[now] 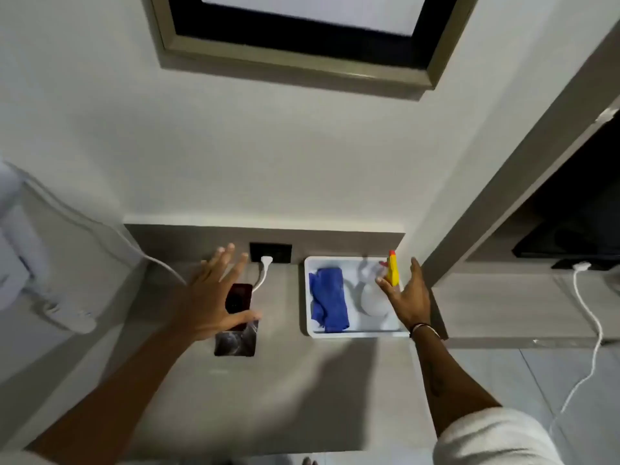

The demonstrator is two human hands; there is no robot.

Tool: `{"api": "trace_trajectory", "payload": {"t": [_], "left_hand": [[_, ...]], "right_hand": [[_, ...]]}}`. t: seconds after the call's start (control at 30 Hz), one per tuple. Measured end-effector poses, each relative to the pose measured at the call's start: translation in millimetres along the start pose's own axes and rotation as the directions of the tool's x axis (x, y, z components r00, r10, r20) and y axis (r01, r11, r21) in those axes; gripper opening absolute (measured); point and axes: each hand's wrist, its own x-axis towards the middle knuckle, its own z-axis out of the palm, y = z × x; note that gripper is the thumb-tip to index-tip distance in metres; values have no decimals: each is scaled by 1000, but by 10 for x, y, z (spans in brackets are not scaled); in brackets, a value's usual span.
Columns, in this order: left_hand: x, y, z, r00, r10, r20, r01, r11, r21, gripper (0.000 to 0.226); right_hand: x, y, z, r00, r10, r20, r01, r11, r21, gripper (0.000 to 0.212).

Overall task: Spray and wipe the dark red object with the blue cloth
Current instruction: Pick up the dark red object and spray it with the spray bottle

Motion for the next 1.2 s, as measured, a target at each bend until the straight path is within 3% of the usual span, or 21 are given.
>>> {"api": "trace_trajectory", "payload": {"t": [0.03,0.13,0.23,0.37,0.6,0.7,0.87,0.97,1.07,1.2], "left_hand": [[-39,-29,82,997,25,72,-24,1000,-11,128],[-107,-39,225,992,55,109,-54,998,-13,136],[-134,-76,337,988,54,148,-56,998,13,138],[-140,-125,395,977,60,204,-73,996,59,128],[-117,-111,411,983,94,158,-100,994,32,110],[-128,-132,401,983,137,124,-137,990,-13,106],[-138,-301,385,982,139,129,-133,990,-57,109],[-176,-411,382,983,130,130,-120,990,-80,113],[-232,-529,364,980,158,124,-142,982,-127,115],[-322,-658,327,981,175,87,-152,964,-219,115]], "right_hand": [[18,59,100,1000,7,17,-7,1000,10,105],[49,164,236,998,-12,55,7,995,97,87],[89,252,397,997,-71,-8,71,983,170,68],[197,307,533,997,-66,-39,72,981,178,66],[380,368,624,994,-82,-69,91,987,130,58],[298,315,616,988,-67,-140,91,980,176,54],[-146,152,531,934,-103,-342,149,983,112,52],[-613,-59,524,907,-110,-407,232,937,263,39],[-1157,-291,613,950,-175,-258,278,849,450,41],[-1738,-416,1006,980,-192,50,128,803,583,42]]}}
